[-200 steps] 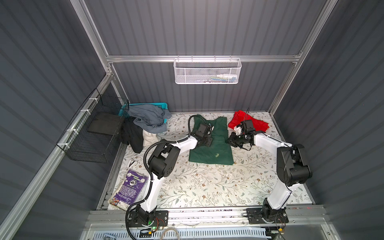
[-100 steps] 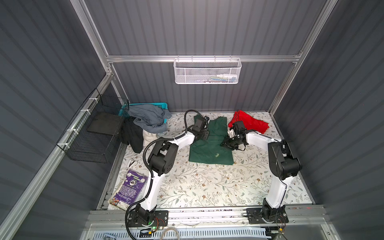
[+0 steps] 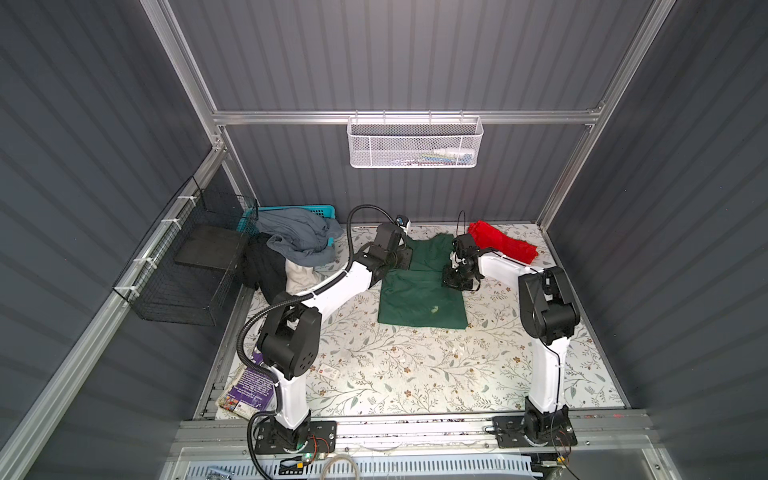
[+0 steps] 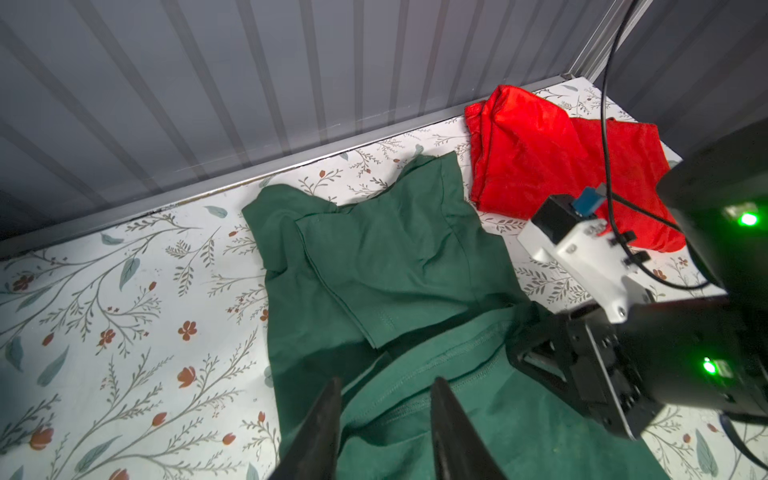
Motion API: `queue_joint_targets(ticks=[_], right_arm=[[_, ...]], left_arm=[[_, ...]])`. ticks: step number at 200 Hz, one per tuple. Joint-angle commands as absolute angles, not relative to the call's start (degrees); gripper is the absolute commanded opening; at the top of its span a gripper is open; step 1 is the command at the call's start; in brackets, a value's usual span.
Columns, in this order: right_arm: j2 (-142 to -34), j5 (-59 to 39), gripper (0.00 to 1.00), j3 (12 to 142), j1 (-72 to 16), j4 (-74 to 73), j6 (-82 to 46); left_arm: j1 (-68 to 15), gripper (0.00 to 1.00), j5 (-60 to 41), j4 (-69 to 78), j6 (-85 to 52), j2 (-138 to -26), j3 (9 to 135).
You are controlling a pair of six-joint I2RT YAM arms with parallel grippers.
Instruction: Fold and stack the t-shirts
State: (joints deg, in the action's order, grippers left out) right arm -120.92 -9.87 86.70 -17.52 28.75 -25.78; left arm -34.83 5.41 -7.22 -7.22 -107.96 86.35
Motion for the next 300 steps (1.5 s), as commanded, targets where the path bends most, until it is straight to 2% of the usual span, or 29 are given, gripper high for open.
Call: queue_joint_targets(ticks=[1, 93, 129, 155, 186, 210, 220, 230, 268, 300], right_arm=[[-122.81, -6.66, 0.26, 89.43, -17.49, 28.82, -25.69], [-124.36, -9.86, 0.27, 92.29, -16.97, 20.4, -33.05], [-127.77, -10.82, 0.27, 95.94, -15.95, 21.31, -35.26], [-127.46, -14.05, 0.3, 95.21, -14.62, 18.58, -38.39], [-126.27, -16.41, 0.45, 97.29, -14.44, 18.22, -37.87], [-124.18, -13.57, 0.73, 98.62, -14.38, 21.03, -34.86], [-122.55, -10.88, 0.9, 98.19, -14.37, 21.96, -32.93], [-120.64, -7.95, 0.98, 96.86, -14.33, 23.51, -31.03], [-112.29, -3.99, 0.99, 87.83, -13.11, 24.75, -28.49], [-105.41, -5.95, 0.99, 77.55, -12.94, 25.41, -28.91]], left_arm=[[-35.03, 0.37, 5.7, -8.89, -8.51, -107.79, 84.08], [-35.07, 0.37, 6.85, -9.53, -9.43, -105.08, 76.22], [-35.04, 0.37, 7.61, -9.81, -9.62, -103.05, 73.6], [-35.08, 0.37, 8.79, -10.1, -9.6, -100.88, 71.09], [-35.07, 0.38, 9.93, -10.28, -10.31, -98.87, 68.04], [-35.16, 0.42, 10.19, -10.21, -11.31, -97.28, 65.54], [-35.17, 0.45, 10.13, -10.2, -11.72, -96.5, 64.43], [-35.22, 0.48, 9.78, -10.23, -12.41, -95.66, 63.16], [-35.16, 0.59, 6.38, -9.58, -16.47, -92.67, 58.81], [-35.16, 0.66, 0.82, -7.28, -22.11, -93.48, 56.66]])
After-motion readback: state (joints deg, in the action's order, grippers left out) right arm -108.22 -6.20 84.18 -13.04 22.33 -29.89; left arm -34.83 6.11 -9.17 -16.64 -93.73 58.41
